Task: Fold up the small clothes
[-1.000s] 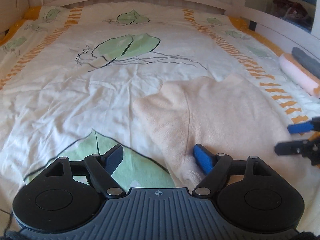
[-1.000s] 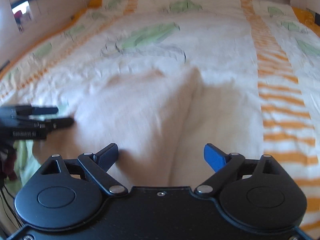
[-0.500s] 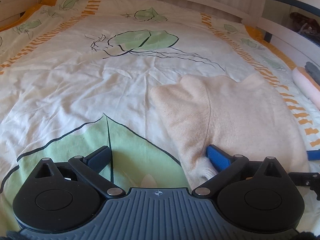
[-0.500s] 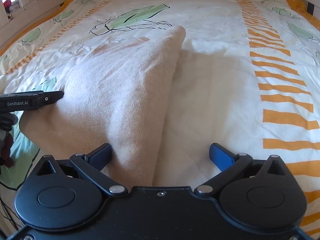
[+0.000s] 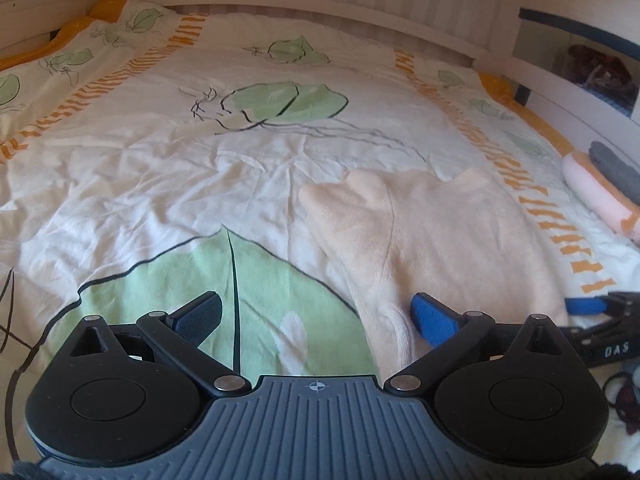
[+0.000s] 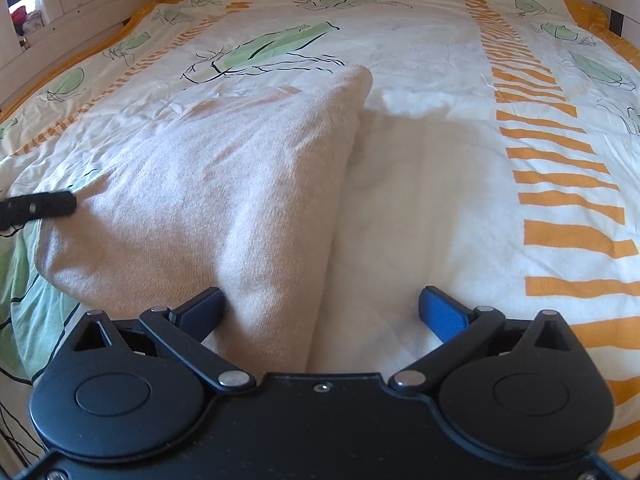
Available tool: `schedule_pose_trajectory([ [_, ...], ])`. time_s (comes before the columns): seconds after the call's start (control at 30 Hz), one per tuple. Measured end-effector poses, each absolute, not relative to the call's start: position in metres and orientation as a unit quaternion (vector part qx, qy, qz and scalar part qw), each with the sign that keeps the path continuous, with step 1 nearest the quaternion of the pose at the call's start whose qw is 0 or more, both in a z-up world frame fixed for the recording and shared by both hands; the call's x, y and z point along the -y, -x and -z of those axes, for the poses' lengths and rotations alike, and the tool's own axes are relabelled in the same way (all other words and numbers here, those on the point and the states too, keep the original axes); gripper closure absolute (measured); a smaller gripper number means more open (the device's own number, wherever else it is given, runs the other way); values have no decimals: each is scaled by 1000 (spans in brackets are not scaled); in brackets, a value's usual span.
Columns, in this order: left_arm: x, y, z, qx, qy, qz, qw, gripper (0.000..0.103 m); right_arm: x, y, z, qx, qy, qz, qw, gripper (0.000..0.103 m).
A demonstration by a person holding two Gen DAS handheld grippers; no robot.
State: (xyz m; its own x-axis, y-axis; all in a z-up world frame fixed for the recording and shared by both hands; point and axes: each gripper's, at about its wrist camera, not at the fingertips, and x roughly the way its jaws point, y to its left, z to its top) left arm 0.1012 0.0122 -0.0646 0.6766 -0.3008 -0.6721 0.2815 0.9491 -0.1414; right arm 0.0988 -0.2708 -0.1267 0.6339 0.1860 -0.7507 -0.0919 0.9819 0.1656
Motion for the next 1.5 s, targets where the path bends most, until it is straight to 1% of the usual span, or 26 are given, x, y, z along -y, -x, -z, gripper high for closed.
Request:
schedule_pose_trajectory([
  [0.13, -10, -104, 85, -407, 2, 151, 901, 0, 271, -97, 124, -421, -59, -75, 902, 0],
  [0.33, -17, -97, 83, -403, 21, 148, 903, 1, 276, -91, 114, -418, -84, -71, 902, 0],
  [0.47, -18, -86, 74, -391, 31, 152, 907, 1, 279, -80, 90, -363, -100, -63, 924, 0],
  [0.6, -12, -82, 70, -389, 34, 157, 907, 1, 276, -103, 76, -333, -94, -55, 937, 0],
  [0.73, -6, -77, 66, -384, 32, 165, 908, 1, 270, -140, 87, -345, -72, -39, 935, 0],
  [0.87, -7, -74, 66, -389, 44, 163, 906, 1, 274, -164, 119, -389, -80, -18, 917, 0],
  [0.97, -9, -70, 63, -389, 56, 163, 905, 1, 281, -153, 109, -375, -115, -27, 920, 0],
  [1.07, -10, -66, 51, -386, 77, 161, 905, 1, 282, -129, 77, -336, -113, -28, 935, 0],
  [1.2, -5, -57, 20, -348, 91, 161, 919, 1, 278, -89, 29, -288, -100, -49, 951, 0],
  [1.3, 10, -50, -1, -339, 66, 137, 928, 2, 268, -68, 12, -285, -82, -41, 954, 0],
  [1.4, 26, -44, -12, -339, 26, 95, 936, 2, 261, -51, 9, -274, -83, -26, 958, 0],
  [1.5, 39, -39, -15, -341, -22, 48, 938, 2, 254, -42, 13, -298, -72, 22, 952, 0],
])
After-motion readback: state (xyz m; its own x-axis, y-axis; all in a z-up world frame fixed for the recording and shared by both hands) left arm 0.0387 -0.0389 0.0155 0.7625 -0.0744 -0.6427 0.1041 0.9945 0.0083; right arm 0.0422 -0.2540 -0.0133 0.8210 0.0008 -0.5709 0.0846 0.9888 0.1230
